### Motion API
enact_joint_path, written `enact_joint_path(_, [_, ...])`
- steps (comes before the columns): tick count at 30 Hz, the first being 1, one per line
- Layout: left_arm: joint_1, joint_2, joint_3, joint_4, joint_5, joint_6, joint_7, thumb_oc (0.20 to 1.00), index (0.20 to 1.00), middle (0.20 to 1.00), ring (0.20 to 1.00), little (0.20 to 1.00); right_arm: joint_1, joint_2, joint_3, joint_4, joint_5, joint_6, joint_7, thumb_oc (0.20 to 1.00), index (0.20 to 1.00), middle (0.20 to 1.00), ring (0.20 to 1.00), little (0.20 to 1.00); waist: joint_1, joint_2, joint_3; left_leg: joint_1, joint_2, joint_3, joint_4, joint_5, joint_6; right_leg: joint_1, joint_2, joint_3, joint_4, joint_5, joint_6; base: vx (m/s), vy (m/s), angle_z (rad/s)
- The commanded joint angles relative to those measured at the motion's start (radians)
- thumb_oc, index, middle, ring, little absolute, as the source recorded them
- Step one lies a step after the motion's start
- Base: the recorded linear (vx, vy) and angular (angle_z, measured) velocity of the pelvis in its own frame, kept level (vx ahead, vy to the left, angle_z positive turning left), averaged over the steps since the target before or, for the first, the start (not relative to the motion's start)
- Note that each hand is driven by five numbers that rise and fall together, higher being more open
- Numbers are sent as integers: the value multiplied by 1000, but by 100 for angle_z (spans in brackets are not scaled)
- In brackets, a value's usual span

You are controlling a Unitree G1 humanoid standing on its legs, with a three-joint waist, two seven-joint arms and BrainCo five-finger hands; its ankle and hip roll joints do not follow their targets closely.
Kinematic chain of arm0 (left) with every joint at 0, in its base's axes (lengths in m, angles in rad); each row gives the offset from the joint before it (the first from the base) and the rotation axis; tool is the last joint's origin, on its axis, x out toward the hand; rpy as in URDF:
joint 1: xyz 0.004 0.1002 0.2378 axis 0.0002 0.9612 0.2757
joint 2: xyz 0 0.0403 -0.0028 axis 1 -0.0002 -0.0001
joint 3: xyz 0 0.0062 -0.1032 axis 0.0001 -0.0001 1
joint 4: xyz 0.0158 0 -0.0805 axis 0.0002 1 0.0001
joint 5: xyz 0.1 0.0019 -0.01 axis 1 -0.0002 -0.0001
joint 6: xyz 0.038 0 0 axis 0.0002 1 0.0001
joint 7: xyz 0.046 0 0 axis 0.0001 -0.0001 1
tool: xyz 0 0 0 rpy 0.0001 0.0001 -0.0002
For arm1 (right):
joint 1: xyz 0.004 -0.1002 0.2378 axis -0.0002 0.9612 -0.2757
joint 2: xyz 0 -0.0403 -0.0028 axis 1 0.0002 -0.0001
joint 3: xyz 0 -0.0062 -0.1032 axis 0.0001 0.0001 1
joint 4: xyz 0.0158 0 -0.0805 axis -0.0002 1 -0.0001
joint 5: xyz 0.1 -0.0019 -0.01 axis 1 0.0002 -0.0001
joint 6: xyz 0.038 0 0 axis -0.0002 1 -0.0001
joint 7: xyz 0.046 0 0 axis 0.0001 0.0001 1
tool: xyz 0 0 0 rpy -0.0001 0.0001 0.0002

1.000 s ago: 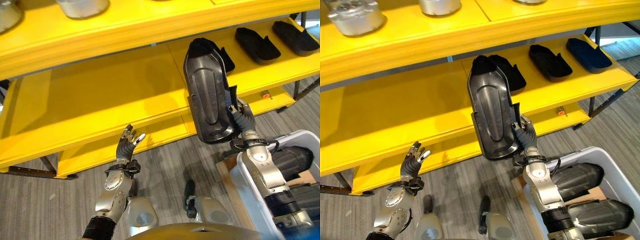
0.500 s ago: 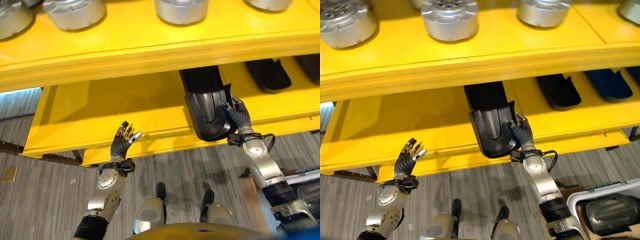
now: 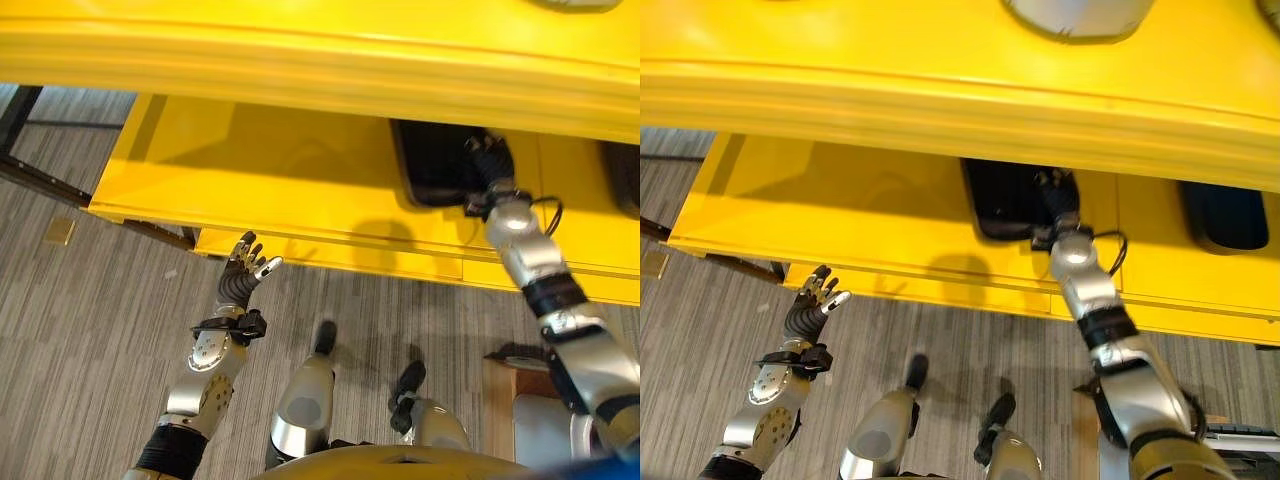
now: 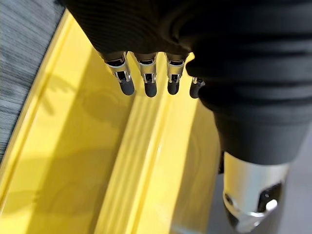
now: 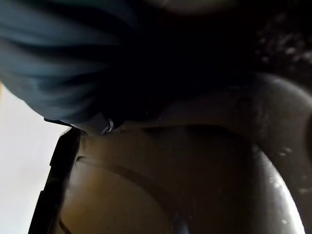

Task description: Move parts from the plastic box to the shelf.

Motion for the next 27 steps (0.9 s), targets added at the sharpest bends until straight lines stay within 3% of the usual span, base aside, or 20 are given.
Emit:
enact_joint_path(1, [6,43,-6,-138,-12,-78,5,1000,1000,1000,1000,1000,-129,-71,6,-22,58,-68,-43,200,200,200,200,200,-6,-13,-17,-80,31,50,73,22,-33,41,-62,43,133,-77,55,-41,12,6])
enact_joint_path(6, [-8,45,-41,-161,-24,-88,8,1000,1000,1000,1000,1000,-263,-139,6,70,88,-80,-73,200,200,200,200,200,-2,14,28,-149,21,42,141,4,-23,-39,-76,57,230,-104,48,-73,9,9])
enact_joint_path(7, [-24,54,-62,-181,-27,-94,2,1000,1000,1000,1000,1000,-344,-193,30,115,74,-81,-87,200,200,200,200,200,-4,36,58,-205,18,41,195,-8,-21,-102,-88,68,312,-129,43,-93,15,9])
enact_joint_path(9, [-32,53,-73,-186,-34,-97,-2,1000,1000,1000,1000,1000,-363,-201,27,130,81,-88,-92,200,200,200,200,200,-5,43,67,-232,15,39,224,-14,-21,-130,-97,72,348,-141,40,-92,9,18])
enact_joint_path(11, [-55,65,-101,-194,-45,-103,-3,1000,1000,1000,1000,1000,-435,-249,33,221,113,-94,-100,200,200,200,200,200,-19,58,90,-287,-2,29,297,-60,-23,-180,-115,90,446,-197,35,-31,-27,13])
enact_joint_path(13, [-76,63,-112,-194,-47,-105,6,1000,1000,1000,1000,1000,-484,-276,46,284,138,-101,-101,200,200,200,200,200,-29,63,103,-329,-11,24,341,-72,-19,-224,-125,106,499,-220,25,-24,-19,19])
enact_joint_path(18, [-107,63,-133,-184,-51,-103,10,1000,1000,1000,1000,1000,-530,-307,74,373,166,-97,-88,200,200,200,200,200,-41,67,114,-370,-21,16,385,-86,-18,-266,-139,111,556,-248,15,-6,-2,2])
enact_joint_path(27, [-154,69,-152,-180,-56,-114,19,1000,1000,1000,1000,1000,-590,-289,145,466,158,-83,-61,200,200,200,200,200,-48,71,126,-381,-25,14,389,-87,-19,-284,-144,117,569,-255,12,-4,0,1])
